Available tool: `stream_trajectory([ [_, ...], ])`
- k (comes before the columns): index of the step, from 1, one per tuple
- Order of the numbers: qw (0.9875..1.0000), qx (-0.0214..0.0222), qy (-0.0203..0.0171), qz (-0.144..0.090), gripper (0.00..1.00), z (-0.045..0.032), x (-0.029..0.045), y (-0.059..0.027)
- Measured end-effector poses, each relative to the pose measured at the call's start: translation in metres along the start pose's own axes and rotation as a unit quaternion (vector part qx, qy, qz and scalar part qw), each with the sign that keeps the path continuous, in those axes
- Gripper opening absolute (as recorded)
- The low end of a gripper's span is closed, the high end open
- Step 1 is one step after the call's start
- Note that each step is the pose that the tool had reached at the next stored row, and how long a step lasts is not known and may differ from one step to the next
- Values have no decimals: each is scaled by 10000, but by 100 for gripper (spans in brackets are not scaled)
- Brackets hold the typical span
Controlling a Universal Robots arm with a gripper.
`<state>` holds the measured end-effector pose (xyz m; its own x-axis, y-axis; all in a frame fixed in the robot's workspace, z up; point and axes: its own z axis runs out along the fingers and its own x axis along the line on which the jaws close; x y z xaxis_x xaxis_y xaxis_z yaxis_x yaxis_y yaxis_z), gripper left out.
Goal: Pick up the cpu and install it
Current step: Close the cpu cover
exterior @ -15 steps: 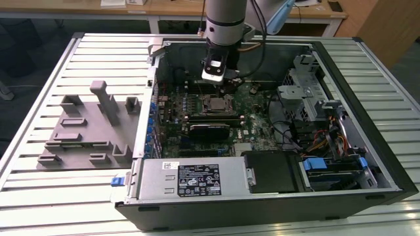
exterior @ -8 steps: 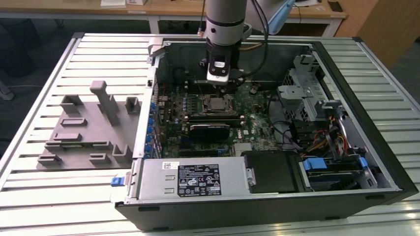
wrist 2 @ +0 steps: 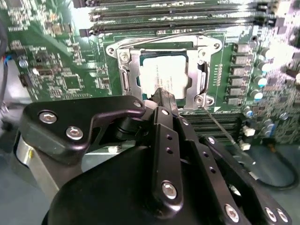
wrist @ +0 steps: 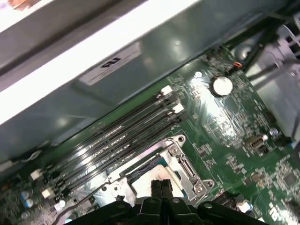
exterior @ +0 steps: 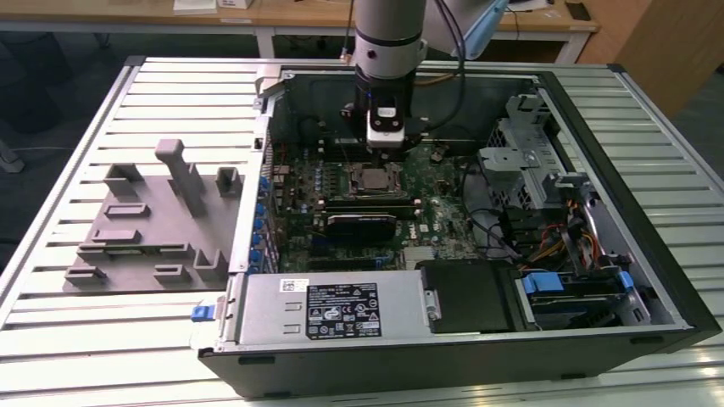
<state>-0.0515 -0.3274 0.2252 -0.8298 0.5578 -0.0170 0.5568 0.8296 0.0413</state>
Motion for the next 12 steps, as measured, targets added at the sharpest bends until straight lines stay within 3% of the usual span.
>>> stream_trajectory([
  [4,9993,-3,13,-366,11,4,0,-1],
  [8,9975,2,21,-707,11,10,0,0],
  [10,9961,4,25,-886,11,13,0,-1],
  [11,9935,7,31,-1139,11,18,0,-1],
  [12,9924,8,33,-1226,11,19,0,-1],
])
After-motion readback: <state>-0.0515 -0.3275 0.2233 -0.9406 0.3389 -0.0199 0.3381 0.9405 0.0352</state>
